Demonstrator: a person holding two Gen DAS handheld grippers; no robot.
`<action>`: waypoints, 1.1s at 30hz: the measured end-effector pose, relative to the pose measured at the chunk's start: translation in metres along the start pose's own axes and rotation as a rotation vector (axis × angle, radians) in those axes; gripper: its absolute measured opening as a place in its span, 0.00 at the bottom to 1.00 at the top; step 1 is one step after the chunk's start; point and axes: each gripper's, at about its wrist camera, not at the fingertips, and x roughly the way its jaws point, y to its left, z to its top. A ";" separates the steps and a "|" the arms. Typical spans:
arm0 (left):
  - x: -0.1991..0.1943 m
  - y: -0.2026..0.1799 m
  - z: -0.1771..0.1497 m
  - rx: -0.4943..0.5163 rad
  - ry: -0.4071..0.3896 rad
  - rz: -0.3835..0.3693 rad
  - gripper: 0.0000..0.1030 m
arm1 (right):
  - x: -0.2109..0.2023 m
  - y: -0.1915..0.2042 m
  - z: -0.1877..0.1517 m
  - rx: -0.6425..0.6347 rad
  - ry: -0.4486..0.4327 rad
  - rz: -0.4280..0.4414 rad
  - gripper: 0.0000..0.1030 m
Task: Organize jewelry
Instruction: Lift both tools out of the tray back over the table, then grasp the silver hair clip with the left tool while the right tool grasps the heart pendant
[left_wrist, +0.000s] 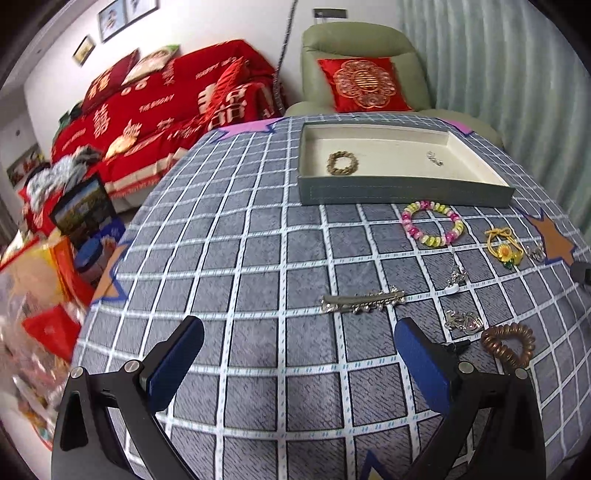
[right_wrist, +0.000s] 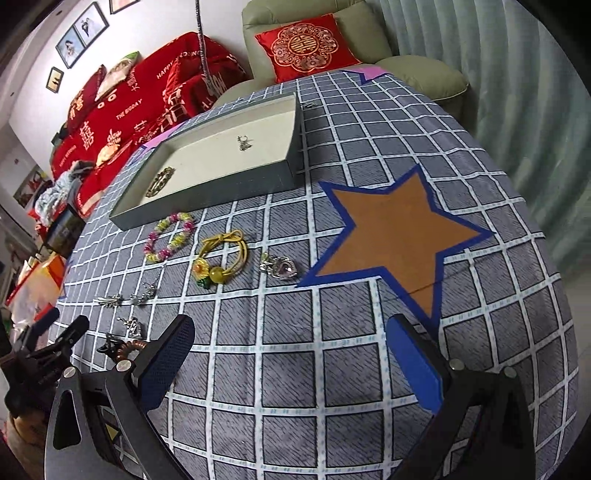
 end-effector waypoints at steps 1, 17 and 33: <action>0.000 -0.001 0.002 0.017 -0.006 -0.002 1.00 | -0.001 0.000 0.000 0.000 0.000 -0.003 1.00; 0.021 -0.015 0.023 0.306 -0.044 -0.145 0.96 | 0.003 0.005 0.004 -0.052 0.008 -0.014 1.00; 0.034 -0.029 0.018 0.468 0.014 -0.308 0.79 | 0.017 0.014 0.013 -0.181 0.029 -0.024 0.94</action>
